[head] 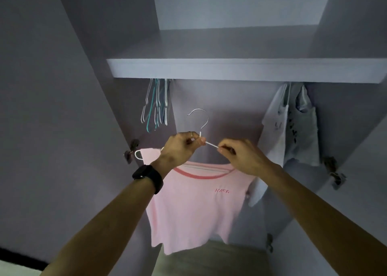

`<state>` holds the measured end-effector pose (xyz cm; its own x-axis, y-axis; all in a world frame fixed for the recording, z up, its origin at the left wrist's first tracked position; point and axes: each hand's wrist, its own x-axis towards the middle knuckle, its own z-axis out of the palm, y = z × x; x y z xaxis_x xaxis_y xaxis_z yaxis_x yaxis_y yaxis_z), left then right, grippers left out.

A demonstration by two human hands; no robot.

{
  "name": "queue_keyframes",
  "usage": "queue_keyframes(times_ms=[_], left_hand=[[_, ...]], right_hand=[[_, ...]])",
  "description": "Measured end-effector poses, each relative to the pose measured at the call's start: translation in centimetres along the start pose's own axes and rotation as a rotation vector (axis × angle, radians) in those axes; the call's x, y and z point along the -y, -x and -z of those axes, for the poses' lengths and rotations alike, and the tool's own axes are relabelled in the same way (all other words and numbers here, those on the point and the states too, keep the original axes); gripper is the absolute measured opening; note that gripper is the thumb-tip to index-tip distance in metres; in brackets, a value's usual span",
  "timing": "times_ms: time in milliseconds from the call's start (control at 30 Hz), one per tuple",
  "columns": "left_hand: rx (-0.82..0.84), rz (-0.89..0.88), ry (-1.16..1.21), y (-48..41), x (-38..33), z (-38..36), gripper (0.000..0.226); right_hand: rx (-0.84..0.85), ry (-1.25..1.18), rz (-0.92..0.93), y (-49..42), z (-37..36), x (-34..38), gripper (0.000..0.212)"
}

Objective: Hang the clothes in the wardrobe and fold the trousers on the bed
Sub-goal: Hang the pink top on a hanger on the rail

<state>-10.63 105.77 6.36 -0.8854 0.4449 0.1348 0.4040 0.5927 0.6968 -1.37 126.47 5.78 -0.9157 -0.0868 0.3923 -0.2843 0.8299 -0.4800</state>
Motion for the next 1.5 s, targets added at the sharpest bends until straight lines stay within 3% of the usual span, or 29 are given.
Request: queue_keyframes(times_ms=[200,400,567,767,900,1067,1267,1500], left_hand=[[-0.02,-0.274,-0.145,-2.0,2.8,1.1,0.018],[-0.196,-0.462,-0.382,-4.9,4.0,3.3,0.047],[-0.393,-0.621,-0.53,-8.8,1.4,5.6,0.068],[-0.464,-0.682,-0.617,-13.7,-4.1,6.0,0.067],[-0.554,-0.582,-0.581,-15.3,-5.6,3.6,0.066],[-0.791,-0.636,-0.492,-17.2,-5.4,1.0,0.063],[-0.964,-0.707,-0.462,-19.6,-4.9,-1.0,0.06],[-1.087,-0.73,-0.384,-20.4,-4.7,-1.9,0.059]], right_hand=[[-0.007,0.192,-0.17,0.2,-1.4,1.6,0.013],[-0.004,0.242,-0.419,-0.2,-2.8,2.4,0.016],[0.012,0.241,-0.621,-1.6,-2.8,1.8,0.018],[-0.028,0.081,-0.792,-4.9,-0.4,0.3,0.014],[-0.09,-0.007,-0.845,-6.8,1.0,-2.1,0.016],[-0.149,-0.054,-0.873,-7.7,-0.2,-7.4,0.021],[-0.234,0.085,-0.86,-10.0,-1.3,-14.6,0.021],[-0.415,0.254,-0.802,-13.3,0.3,-17.7,0.029]])
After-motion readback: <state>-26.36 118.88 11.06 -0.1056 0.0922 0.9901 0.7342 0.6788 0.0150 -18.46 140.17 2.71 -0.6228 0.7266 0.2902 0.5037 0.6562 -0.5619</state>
